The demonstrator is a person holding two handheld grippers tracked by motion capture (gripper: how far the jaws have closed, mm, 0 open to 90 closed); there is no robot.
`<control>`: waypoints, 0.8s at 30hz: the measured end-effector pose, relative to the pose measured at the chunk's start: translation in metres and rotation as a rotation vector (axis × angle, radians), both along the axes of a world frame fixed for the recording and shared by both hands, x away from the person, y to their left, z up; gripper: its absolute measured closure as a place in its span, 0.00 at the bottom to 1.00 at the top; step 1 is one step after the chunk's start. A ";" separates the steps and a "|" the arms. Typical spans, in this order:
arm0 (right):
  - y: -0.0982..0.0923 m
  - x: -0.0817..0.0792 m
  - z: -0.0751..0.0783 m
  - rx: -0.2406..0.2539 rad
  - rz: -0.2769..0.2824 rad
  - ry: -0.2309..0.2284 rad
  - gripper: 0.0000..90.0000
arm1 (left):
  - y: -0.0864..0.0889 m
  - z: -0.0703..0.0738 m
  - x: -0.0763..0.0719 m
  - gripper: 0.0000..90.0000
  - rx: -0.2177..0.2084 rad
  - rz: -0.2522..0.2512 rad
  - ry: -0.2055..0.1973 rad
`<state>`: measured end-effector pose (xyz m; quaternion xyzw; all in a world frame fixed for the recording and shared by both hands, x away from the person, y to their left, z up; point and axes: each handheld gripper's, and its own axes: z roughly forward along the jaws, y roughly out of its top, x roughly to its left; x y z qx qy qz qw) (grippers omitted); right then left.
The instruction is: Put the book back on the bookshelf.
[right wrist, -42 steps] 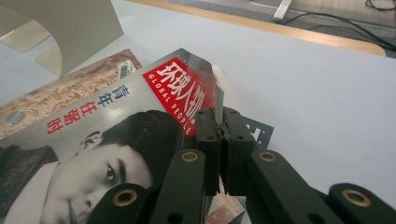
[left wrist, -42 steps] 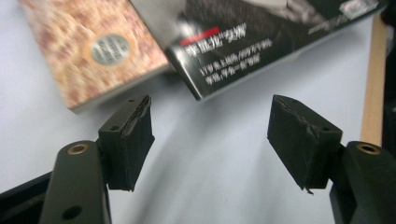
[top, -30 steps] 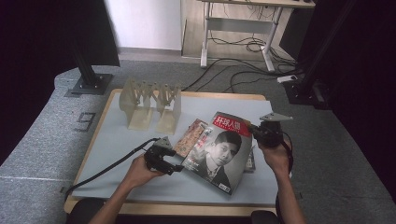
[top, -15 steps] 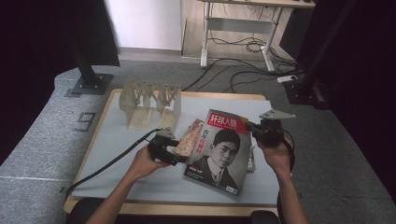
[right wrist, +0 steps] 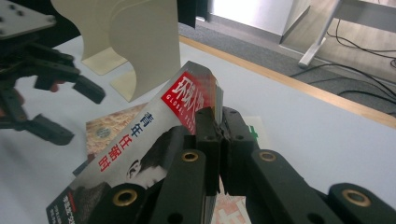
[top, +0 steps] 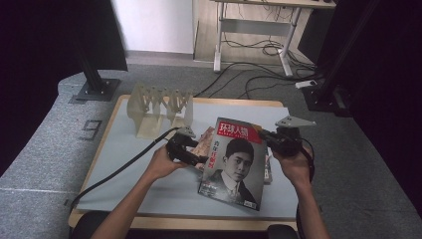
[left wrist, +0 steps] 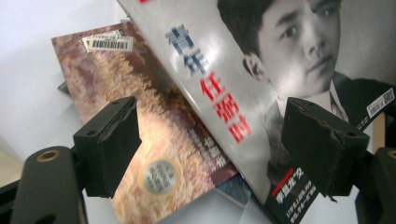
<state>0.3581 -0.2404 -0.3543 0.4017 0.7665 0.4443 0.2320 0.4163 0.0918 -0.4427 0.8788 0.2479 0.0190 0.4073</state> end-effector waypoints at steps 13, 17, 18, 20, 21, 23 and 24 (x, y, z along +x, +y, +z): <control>0.010 -0.010 0.013 -0.003 0.047 -0.040 0.96 | -0.005 -0.005 0.018 0.27 0.000 0.023 0.015; 0.010 -0.012 0.014 0.002 0.053 -0.043 0.96 | -0.017 0.000 0.015 0.27 0.028 0.004 -0.012; 0.010 -0.013 0.015 0.003 0.057 -0.043 0.96 | -0.018 0.000 0.016 0.27 0.031 0.007 -0.010; 0.011 -0.014 0.015 0.003 0.058 -0.046 0.96 | -0.021 0.000 0.021 0.27 0.029 0.004 0.003; 0.011 -0.014 0.016 0.003 0.061 -0.047 0.96 | -0.021 -0.001 0.023 0.27 0.018 0.003 0.013; 0.011 -0.015 0.016 0.004 0.064 -0.050 0.96 | -0.022 -0.003 0.028 0.27 0.003 -0.006 0.038; 0.011 -0.016 0.017 0.005 0.066 -0.050 0.96 | -0.024 -0.004 0.031 0.27 -0.002 -0.020 0.052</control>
